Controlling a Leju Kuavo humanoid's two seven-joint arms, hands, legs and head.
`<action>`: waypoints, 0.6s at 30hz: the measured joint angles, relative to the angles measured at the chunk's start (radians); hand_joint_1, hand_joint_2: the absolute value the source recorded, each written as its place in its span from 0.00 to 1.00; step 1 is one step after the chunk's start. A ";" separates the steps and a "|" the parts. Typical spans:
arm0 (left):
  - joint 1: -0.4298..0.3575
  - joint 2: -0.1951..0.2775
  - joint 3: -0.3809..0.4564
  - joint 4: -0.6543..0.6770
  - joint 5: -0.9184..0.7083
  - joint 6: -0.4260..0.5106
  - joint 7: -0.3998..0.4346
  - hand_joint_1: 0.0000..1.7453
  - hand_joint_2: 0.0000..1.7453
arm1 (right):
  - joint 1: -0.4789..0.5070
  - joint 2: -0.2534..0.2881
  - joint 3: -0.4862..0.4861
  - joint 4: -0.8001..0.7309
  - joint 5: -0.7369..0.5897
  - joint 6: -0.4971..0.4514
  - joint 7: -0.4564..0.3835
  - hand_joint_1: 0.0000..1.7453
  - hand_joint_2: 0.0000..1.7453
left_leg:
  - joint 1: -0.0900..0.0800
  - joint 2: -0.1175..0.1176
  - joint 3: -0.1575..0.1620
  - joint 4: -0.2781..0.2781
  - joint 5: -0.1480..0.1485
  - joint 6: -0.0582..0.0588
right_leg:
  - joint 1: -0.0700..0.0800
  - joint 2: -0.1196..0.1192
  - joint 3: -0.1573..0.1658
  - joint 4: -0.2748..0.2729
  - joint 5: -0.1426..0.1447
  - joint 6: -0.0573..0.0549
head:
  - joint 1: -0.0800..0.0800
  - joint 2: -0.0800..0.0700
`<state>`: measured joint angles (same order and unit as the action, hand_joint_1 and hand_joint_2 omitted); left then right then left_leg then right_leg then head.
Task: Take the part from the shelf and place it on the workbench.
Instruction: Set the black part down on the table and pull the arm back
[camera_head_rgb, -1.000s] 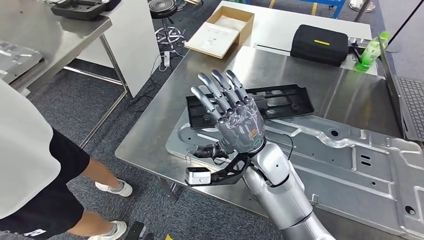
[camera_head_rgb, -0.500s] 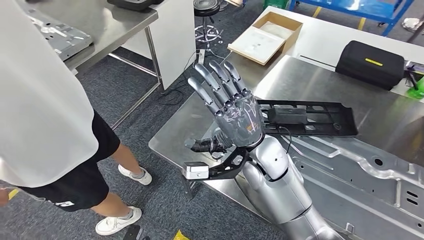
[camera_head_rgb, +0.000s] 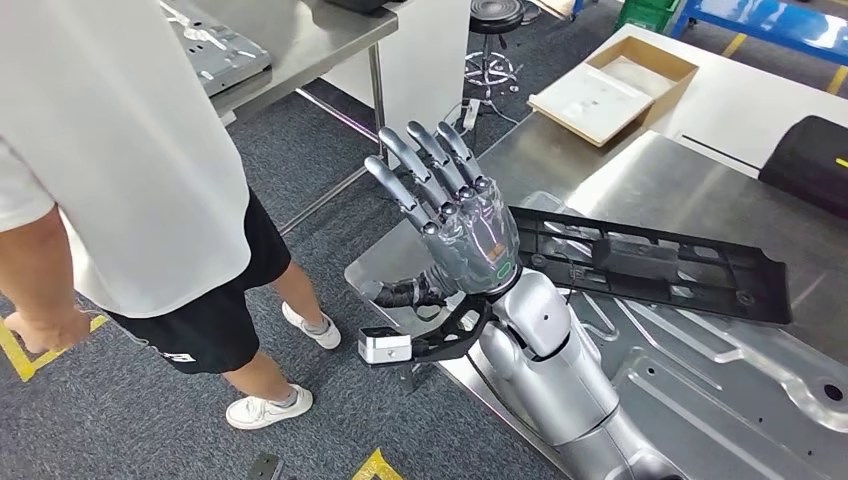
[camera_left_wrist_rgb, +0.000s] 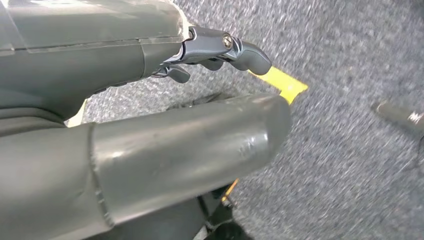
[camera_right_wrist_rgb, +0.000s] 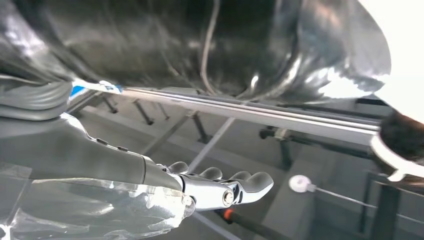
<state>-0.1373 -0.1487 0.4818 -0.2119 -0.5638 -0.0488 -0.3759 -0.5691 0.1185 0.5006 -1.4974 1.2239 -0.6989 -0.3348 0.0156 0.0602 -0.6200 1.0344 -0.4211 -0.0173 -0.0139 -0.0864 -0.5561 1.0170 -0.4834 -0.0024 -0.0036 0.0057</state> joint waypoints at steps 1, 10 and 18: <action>-0.002 0.000 0.000 0.000 -0.003 0.002 -0.002 0.00 0.00 | -0.001 0.000 0.000 -0.002 0.000 0.000 0.000 0.00 0.00 | -0.004 0.003 0.005 -0.012 -0.002 0.008 | 0.004 -0.008 0.001 0.001 -0.003 0.005 | 0.000 0.000; -0.019 0.001 0.002 0.000 -0.016 0.014 -0.019 0.00 0.00 | 0.005 0.000 -0.004 -0.012 -0.009 0.000 -0.025 0.00 0.00 | -0.002 -0.094 0.008 -0.020 0.003 0.050 | 0.001 0.083 -0.136 0.287 -0.133 0.024 | 0.001 0.000; -0.023 0.005 0.002 0.000 -0.030 0.035 -0.023 0.00 0.00 | 0.006 0.004 -0.013 -0.021 -0.017 0.000 -0.059 0.00 0.00 | 0.001 -0.186 -0.004 -0.013 0.004 0.024 | 0.001 0.148 -0.034 0.015 0.018 0.000 | 0.001 0.000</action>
<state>-0.1601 -0.1437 0.4842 -0.2121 -0.5940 -0.0143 -0.3987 -0.5626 0.1226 0.4873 -1.5182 1.2068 -0.6992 -0.3936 0.0166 -0.1262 -0.6237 1.0214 -0.4170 0.0062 -0.0132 0.0611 -0.5904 1.0319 -0.4654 -0.0020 -0.0026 0.0057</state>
